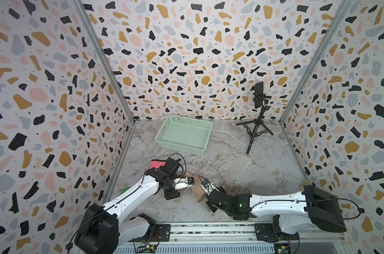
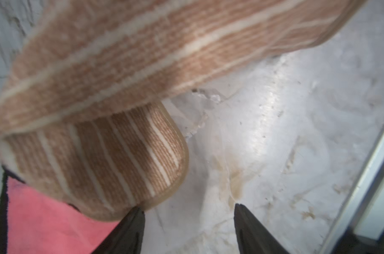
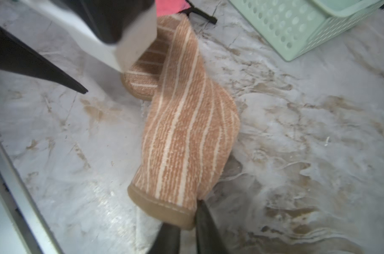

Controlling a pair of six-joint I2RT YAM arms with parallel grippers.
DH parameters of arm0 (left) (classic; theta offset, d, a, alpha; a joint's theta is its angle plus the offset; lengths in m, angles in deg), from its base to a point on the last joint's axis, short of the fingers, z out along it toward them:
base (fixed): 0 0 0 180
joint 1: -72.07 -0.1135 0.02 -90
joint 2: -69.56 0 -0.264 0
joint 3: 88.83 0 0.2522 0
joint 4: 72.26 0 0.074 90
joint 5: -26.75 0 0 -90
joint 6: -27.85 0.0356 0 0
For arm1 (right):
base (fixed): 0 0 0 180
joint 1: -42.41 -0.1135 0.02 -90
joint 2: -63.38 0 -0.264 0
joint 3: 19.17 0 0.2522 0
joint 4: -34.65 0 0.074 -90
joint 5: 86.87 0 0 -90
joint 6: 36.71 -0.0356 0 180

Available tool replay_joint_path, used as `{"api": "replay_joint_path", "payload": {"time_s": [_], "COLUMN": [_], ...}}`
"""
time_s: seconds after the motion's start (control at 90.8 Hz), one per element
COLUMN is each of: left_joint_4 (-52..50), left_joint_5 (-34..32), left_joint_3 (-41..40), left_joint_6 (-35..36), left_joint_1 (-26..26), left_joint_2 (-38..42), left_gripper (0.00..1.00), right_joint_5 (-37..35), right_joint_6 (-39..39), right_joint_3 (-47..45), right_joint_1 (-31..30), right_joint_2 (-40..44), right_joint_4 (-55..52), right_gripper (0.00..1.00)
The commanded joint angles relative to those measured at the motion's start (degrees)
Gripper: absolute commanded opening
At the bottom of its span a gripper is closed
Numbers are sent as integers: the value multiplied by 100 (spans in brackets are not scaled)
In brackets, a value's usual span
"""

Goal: Fold the square dishcloth
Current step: Flatten out the cleaning item at the center of the board.

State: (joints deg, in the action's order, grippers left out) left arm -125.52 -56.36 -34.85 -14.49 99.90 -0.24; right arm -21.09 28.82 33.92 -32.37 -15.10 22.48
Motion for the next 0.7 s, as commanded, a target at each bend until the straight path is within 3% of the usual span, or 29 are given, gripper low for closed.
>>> {"api": "replay_joint_path", "payload": {"time_s": [0.0,0.165,0.242,0.341,0.429,0.551,0.694], "left_joint_4": [994,955,882,741,570,636,731], "left_joint_5": [-290,-595,-544,-420,10,140,-1], "left_joint_3": [164,519,456,333,194,57,281], "left_joint_6": [-334,-443,-259,35,266,557,584], "left_joint_1": [67,335,494,657,699,865,907], "left_joint_2": [-547,-937,-736,-436,-207,-284,-948], "left_gripper": [64,51,45,42,41,46,52], "right_joint_5": [228,1042,830,248,-87,-236,265], "right_joint_6": [-295,-663,-645,-609,-635,-790,-1226], "right_joint_3": [-31,-42,41,39,-49,-177,-563], "right_joint_1": [516,1706,2017,2176,2170,2178,1984], "right_joint_2": [603,720,543,470,660,1094,1670], "right_joint_4": [-54,-877,-1365,-1794,-1927,-2107,-1952], "right_gripper": [0,0,29,55,72,76,75]}}
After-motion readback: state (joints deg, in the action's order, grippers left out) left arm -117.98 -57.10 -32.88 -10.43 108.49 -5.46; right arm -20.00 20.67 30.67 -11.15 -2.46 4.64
